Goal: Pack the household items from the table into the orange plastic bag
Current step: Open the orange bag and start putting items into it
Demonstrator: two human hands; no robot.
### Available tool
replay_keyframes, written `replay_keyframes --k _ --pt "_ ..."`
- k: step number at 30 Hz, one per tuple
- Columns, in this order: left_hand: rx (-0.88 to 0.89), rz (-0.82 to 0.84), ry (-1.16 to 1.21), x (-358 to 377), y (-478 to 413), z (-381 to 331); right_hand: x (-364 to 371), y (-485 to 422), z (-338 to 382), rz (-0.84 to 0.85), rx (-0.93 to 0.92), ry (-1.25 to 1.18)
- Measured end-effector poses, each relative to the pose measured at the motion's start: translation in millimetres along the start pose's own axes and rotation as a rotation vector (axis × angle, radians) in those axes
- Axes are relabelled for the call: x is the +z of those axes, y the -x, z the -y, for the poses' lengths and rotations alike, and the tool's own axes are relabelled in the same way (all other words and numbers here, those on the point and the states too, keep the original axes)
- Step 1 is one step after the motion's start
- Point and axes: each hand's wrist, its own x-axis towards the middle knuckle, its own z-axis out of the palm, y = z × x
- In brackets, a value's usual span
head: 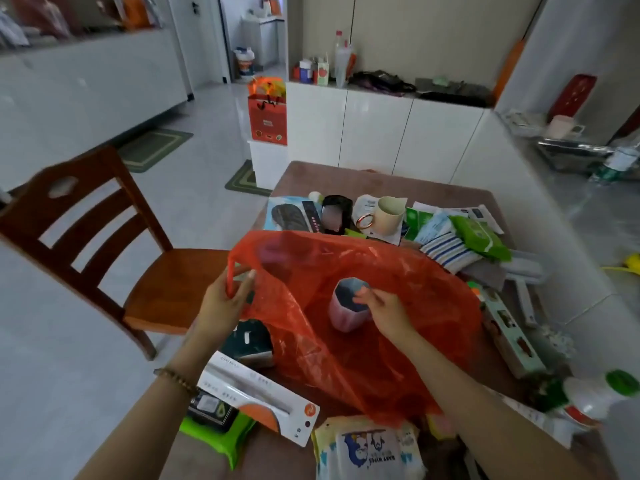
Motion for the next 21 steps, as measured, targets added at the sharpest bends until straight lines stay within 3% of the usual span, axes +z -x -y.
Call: replay_keyframes --k 5,9,17,21 --pt "0.059 0.046 0.055 13 5 -3 -48 55 29 0.15 -0.168 -0.051" --pt "0.032 0.194 0.074 52 24 -8 -104 110 4 0.269 -0.122 -0.013" --pt "0.058 0.24 0.055 92 49 -3 -148 179 -103 0.408 -0.02 0.487" --pt "0.043 0.187 0.055 92 51 -5 -143 189 -112 0.404 -0.039 0.644"
